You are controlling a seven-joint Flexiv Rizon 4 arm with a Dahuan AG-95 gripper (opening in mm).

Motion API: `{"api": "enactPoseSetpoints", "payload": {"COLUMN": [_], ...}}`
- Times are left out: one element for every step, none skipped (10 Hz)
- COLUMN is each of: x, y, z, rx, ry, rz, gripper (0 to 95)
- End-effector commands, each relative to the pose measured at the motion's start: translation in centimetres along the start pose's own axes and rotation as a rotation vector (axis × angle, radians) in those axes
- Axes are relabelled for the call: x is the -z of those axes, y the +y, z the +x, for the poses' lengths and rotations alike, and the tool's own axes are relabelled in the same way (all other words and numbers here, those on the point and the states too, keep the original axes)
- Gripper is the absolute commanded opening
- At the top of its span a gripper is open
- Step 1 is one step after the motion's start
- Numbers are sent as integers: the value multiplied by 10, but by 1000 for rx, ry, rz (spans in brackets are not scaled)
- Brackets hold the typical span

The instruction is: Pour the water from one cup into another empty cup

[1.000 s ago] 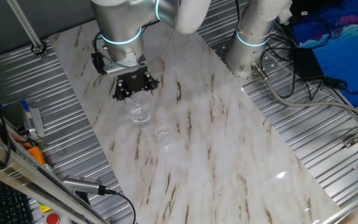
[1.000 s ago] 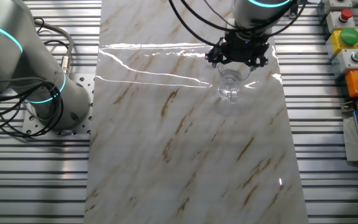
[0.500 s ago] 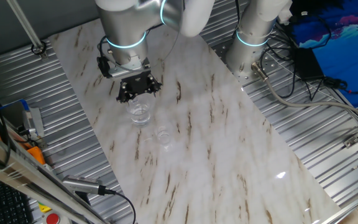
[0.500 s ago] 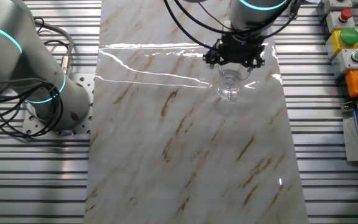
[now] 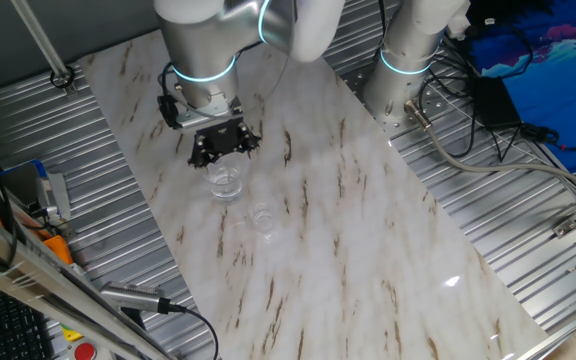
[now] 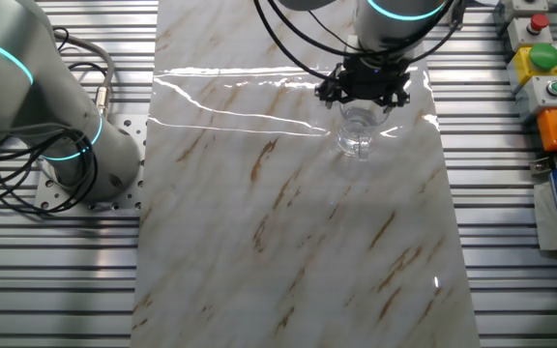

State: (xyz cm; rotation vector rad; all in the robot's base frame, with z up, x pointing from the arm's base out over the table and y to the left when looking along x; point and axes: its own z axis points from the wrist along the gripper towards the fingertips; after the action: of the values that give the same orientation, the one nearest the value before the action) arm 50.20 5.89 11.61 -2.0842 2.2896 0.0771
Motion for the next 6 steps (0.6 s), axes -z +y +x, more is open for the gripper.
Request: {"api": "enactPoseSetpoints", "payload": {"x": [0, -1, -1, -1, 0, 1], "y": [0, 0, 0, 0, 0, -1], "z": [0, -1, -1, 0, 0, 0], "rx": [3, 2, 7, 8, 7, 6], "ry": [-1, 0, 1, 1, 0, 0], "rz": [3, 3, 7, 8, 8, 7], "gripper": [950, 950, 950, 950, 950, 950]}}
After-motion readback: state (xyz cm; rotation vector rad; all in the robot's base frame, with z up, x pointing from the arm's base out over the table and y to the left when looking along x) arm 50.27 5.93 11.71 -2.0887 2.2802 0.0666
